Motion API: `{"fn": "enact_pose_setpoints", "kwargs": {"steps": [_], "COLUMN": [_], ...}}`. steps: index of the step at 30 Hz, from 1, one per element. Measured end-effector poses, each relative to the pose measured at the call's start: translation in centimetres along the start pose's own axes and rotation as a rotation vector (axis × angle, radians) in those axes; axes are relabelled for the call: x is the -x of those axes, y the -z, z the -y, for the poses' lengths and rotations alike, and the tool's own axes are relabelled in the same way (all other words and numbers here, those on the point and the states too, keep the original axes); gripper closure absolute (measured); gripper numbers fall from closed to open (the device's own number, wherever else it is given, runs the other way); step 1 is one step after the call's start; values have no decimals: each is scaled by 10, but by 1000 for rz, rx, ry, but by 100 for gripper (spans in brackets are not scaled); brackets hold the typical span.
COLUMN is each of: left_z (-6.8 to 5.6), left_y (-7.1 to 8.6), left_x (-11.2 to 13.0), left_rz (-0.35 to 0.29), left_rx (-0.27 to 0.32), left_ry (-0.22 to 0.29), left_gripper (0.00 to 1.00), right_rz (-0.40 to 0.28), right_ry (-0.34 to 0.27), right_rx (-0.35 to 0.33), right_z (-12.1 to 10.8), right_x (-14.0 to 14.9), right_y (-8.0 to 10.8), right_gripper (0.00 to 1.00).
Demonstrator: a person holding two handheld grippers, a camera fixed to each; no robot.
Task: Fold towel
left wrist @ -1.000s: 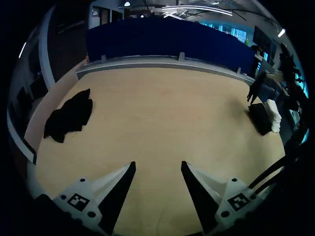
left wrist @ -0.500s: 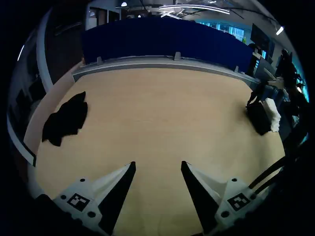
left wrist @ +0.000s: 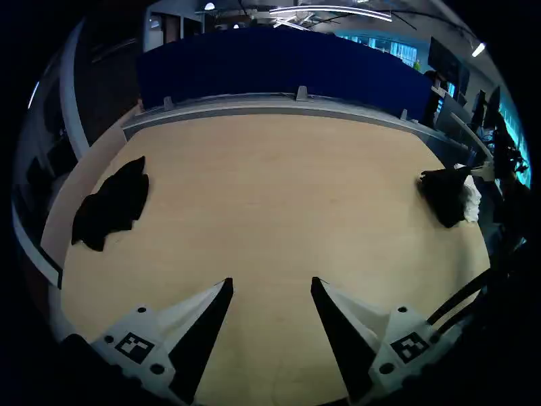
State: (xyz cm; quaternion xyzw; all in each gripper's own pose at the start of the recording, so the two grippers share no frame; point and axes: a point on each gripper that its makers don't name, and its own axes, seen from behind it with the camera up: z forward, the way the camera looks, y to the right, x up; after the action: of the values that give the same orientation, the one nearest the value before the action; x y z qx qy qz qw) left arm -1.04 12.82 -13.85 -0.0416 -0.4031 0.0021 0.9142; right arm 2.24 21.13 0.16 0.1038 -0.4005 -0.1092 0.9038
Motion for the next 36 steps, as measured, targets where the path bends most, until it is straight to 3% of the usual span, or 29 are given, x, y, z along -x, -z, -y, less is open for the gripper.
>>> {"fn": "enact_pose_setpoints", "kwargs": {"steps": [5,21,36], "left_z": [0,5,4], "left_y": [-1,4,8], "left_x": [2,6,8], "left_rz": [3,5,4], "left_rx": [2,-12,-11], "left_ry": [-11,-28,-43], "left_gripper": [15,15,15], "right_rz": [38,178,203], "right_ry": [-69,-184,-219], "right_rx": [26,103,151], "right_z": [-8,-18,-19], "right_x": [32,108,122], "right_y": [-4,-22,-34], "right_gripper": [95,95,94]}}
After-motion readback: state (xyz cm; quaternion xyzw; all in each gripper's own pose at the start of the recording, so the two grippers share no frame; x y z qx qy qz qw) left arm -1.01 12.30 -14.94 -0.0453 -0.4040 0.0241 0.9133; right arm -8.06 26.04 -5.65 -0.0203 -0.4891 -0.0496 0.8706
